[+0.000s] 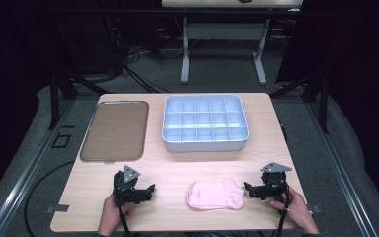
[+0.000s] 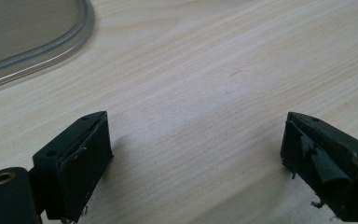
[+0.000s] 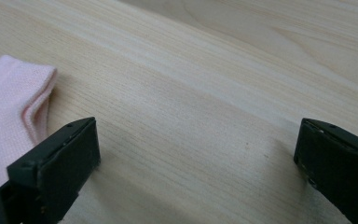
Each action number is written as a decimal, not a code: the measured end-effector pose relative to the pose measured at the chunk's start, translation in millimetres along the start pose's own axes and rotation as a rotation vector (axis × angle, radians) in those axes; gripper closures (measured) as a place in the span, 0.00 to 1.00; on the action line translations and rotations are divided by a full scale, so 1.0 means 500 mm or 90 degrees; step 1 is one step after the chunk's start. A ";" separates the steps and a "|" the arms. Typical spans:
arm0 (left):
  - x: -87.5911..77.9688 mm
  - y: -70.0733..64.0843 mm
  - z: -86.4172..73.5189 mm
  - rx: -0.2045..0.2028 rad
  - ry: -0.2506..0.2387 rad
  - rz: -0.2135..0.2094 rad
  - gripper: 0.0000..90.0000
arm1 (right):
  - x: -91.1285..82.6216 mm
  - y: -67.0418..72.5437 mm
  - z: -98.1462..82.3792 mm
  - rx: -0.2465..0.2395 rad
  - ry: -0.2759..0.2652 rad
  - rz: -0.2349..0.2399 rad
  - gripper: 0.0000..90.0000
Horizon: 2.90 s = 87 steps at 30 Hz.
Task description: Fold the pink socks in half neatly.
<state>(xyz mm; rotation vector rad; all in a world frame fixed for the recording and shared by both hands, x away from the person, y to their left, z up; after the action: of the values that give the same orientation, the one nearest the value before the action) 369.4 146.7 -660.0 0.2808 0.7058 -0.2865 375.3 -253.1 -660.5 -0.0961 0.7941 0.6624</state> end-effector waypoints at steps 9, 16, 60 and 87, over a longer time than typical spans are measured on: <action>0.000 -0.002 0.001 0.006 -0.004 -0.002 0.10 | -0.005 -0.004 -0.004 -0.006 0.000 0.007 0.00; 0.000 -0.002 0.001 0.007 -0.004 -0.002 0.10 | -0.007 -0.003 -0.006 0.009 0.000 -0.007 0.00; -0.037 -0.246 0.074 0.067 -0.018 -0.209 0.40 | -0.024 0.137 -0.007 0.089 0.021 0.106 0.66; -0.039 -0.284 0.057 0.118 0.003 -0.236 0.65 | -0.020 0.139 -0.014 0.053 0.033 0.060 0.79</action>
<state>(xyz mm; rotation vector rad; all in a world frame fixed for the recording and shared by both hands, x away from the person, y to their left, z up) 322.4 8.9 -648.4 0.3258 0.7350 -0.7063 325.2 -205.2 -647.3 0.0002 0.8788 0.7172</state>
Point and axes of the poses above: each handheld gripper's, and its own axes: x roughly forward along the jaws, z roughly out of its top, y roughly to its left, the point moved 10 cm from there along x, roughly forward along the jaws, and after that the axes turned 13 degrees about z, right-handed, at the moved point
